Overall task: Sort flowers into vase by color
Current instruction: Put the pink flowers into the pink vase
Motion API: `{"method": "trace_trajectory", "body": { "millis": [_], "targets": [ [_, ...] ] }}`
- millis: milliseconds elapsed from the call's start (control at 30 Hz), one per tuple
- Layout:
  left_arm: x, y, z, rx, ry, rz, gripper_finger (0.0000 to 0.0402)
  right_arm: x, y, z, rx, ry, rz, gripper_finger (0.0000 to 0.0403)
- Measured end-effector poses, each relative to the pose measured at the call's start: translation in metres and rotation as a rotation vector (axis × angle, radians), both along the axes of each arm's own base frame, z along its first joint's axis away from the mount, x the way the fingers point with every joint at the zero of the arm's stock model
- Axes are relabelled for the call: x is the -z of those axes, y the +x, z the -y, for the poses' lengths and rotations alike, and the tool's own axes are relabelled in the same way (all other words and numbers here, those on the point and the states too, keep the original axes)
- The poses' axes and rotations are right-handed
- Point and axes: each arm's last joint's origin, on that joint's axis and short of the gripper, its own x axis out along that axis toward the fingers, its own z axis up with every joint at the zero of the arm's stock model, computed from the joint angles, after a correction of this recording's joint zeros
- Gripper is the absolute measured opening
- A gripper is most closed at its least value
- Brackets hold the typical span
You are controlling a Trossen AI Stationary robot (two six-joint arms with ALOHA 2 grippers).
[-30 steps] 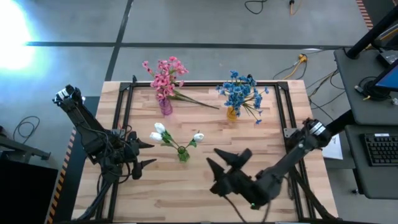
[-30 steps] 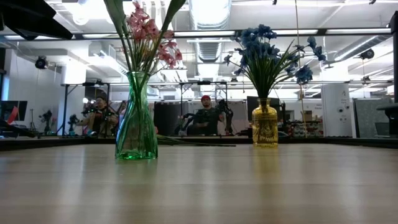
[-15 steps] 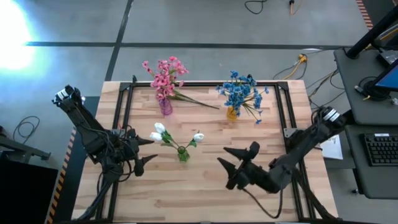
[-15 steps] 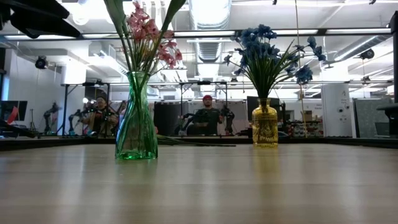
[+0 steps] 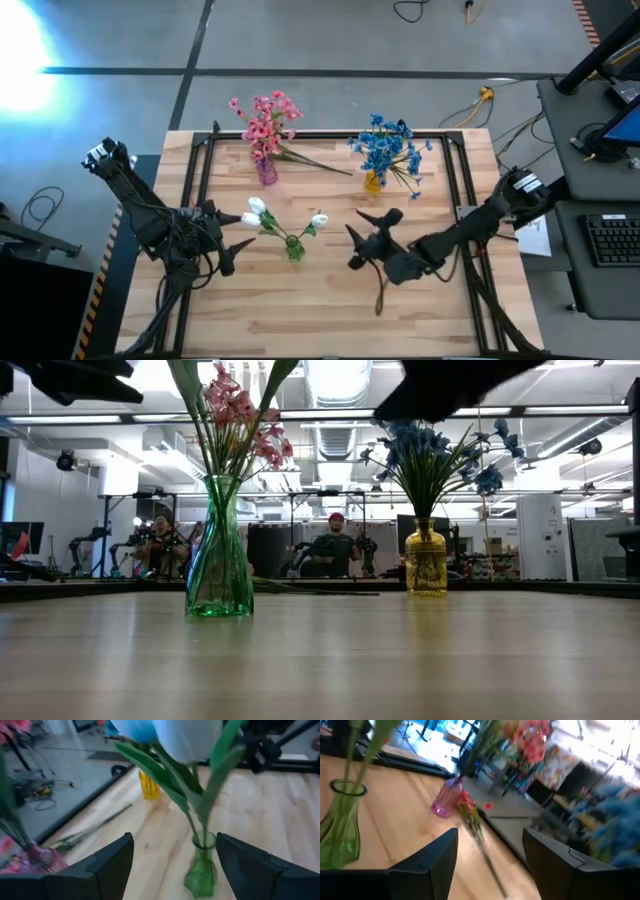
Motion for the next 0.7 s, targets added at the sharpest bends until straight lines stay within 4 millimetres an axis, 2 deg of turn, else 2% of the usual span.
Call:
{"method": "trace_trajectory", "body": {
  "millis": [100,233,500,700],
  "targets": [
    [-0.001,0.001,-0.002,-0.022,0.017,0.012,0.0268,0.013,0.010,0.015,0.058,0.081,0.051,0.0215],
    [-0.001,0.001,-0.002,-0.026,0.021,0.013,0.0268,0.031,0.023,0.028,0.057,0.110,0.015,0.0215],
    [0.000,0.001,-0.002,-0.025,0.031,0.011,0.0268,0.061,0.052,0.041,0.125,0.064,-0.072,0.0215],
    [0.000,0.001,-0.002,-0.030,0.015,0.019,0.0268,0.073,0.074,0.048,0.165,0.043,-0.117,0.0215]
  ]
}}
